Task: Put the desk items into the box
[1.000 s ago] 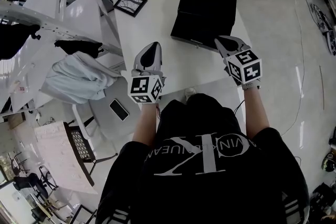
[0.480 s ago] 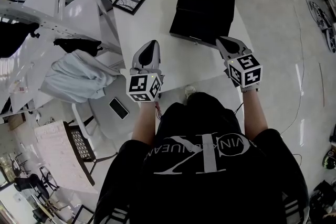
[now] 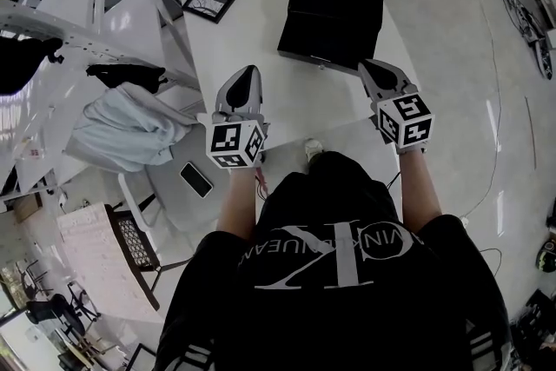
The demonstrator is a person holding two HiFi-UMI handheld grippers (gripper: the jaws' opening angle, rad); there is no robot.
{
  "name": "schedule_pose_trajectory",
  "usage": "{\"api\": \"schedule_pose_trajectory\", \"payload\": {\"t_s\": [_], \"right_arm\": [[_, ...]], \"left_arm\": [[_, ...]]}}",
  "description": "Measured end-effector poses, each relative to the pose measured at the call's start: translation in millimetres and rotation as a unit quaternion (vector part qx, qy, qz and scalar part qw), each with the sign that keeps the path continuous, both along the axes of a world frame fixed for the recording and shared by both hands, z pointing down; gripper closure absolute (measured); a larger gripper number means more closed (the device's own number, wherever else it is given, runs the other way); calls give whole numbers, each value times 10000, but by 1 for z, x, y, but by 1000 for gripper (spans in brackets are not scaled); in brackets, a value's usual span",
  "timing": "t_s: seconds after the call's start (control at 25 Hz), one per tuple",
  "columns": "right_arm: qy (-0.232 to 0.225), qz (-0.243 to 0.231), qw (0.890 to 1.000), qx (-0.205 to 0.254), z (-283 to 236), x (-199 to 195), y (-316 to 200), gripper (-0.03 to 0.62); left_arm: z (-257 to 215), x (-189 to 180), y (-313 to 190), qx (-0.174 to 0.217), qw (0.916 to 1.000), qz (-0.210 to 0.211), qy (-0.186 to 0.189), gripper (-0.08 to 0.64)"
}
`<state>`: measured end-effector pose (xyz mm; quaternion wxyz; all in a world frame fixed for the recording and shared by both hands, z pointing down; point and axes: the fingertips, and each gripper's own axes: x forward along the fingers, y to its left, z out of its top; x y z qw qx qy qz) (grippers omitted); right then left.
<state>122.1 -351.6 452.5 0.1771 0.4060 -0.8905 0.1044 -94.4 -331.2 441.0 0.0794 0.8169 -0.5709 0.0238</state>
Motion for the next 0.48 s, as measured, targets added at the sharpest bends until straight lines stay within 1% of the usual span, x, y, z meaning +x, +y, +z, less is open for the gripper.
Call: {"api": "schedule_pose_trajectory", "payload": {"t_s": [0.48], "right_arm": [[-196,280,9987,365,-26,5,22,579]], "left_arm": [[-20,-3,19,113,9999,76,-20,549]]}}
